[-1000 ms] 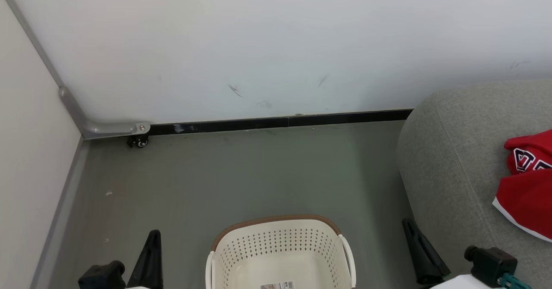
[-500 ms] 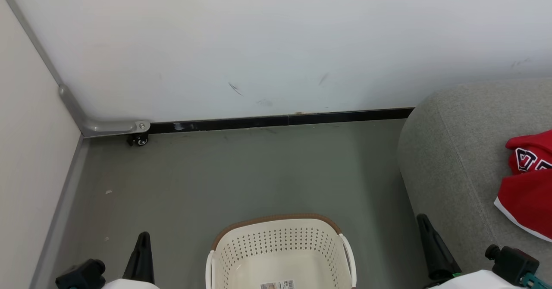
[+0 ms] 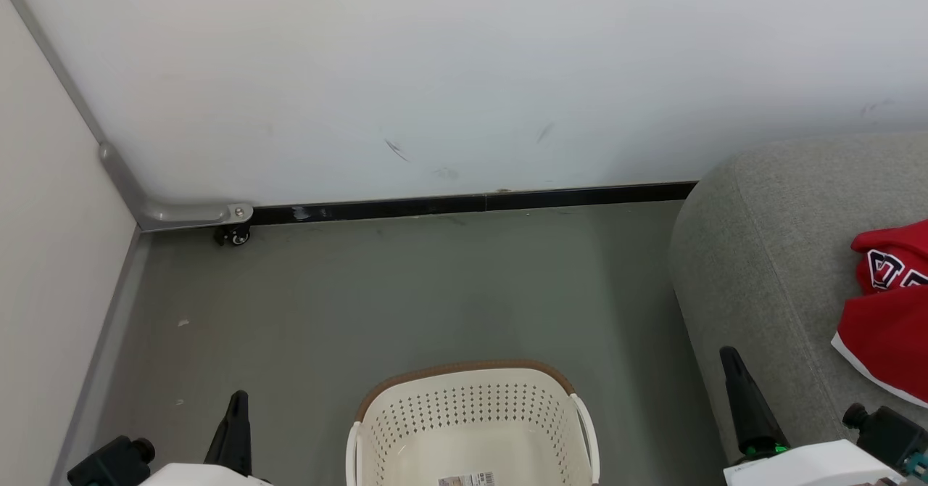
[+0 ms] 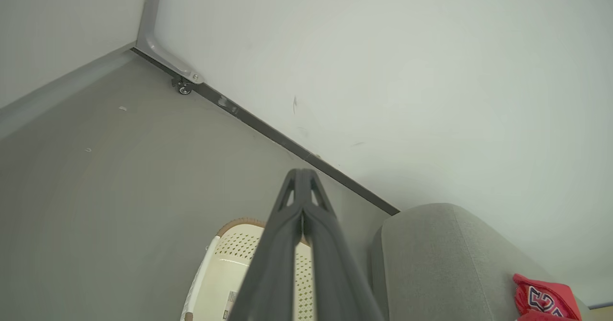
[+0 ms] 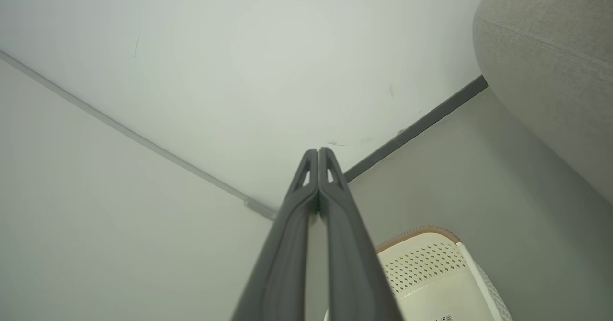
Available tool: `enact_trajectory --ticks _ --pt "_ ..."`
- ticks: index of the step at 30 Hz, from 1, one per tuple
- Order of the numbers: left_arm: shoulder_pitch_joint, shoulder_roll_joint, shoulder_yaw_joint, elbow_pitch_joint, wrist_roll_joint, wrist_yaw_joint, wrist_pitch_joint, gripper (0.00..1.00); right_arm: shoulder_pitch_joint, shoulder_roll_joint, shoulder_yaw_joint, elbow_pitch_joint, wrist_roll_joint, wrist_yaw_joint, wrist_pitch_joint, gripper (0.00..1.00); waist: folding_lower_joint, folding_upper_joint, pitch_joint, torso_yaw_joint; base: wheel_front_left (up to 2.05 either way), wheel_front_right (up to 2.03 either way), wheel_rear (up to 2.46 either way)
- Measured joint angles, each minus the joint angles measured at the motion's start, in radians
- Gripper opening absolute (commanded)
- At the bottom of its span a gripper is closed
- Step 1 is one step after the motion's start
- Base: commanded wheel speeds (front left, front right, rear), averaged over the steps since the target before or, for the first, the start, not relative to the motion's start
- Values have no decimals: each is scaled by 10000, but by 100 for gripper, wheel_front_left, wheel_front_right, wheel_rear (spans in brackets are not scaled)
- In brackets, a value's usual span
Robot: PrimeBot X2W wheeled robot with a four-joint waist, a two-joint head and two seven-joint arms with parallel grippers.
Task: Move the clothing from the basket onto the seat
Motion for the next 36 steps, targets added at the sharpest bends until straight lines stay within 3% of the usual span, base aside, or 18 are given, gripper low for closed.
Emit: enact_trajectory --ticks 19,36 --pt "-288 -299 686 182 -2537 -798 616 0 -480 -190 -232 121 2803 0 228 0 -106 0 119 13 0 0 0" --pt "-534 -591 1306 422 -4838 -1536 1137 0 -883 -330 -476 213 5292 -2 456 0 -125 0 205 23 0 0 0"
